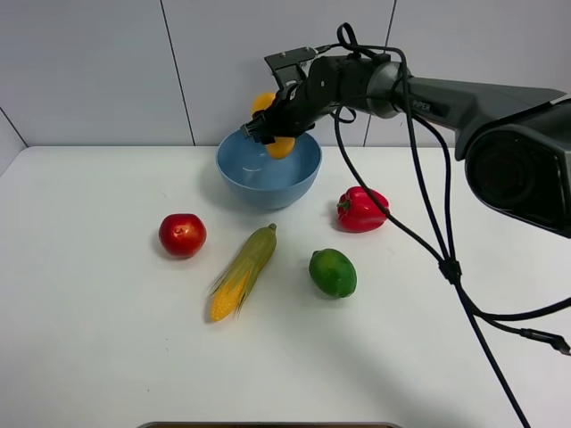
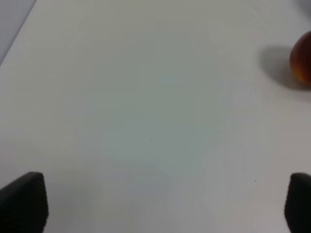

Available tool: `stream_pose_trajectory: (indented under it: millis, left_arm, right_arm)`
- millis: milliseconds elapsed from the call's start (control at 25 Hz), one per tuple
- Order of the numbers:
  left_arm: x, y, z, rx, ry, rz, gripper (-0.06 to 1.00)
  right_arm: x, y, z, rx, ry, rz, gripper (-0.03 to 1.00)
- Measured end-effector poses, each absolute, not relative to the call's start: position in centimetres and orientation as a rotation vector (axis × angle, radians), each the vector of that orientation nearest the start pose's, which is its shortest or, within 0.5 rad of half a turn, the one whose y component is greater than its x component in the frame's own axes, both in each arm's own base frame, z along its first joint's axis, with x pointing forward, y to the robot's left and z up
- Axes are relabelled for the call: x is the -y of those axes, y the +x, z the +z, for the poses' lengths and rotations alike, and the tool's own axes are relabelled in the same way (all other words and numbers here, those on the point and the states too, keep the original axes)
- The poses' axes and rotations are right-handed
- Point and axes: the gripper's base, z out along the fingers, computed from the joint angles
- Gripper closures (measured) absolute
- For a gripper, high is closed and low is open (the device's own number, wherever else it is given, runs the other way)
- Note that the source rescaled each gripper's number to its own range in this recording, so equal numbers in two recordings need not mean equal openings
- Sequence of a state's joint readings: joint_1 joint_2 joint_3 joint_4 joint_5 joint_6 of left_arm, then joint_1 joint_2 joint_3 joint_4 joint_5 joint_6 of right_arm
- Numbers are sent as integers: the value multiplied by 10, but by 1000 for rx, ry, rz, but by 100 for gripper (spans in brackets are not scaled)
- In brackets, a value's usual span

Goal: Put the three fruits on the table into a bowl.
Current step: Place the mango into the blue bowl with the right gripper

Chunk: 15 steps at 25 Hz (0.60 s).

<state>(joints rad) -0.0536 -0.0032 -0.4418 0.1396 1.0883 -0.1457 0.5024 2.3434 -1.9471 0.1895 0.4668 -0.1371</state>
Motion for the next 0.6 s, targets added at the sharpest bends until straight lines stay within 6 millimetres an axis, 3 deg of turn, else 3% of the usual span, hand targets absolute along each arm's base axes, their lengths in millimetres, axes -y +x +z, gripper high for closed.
stream_pose_trajectory:
  millis: [600]
  left_arm:
    - [-11, 0, 259, -2116, -102, 51, -5]
  right_arm:
    - [-275, 466, 139, -2346, -648, 359, 92]
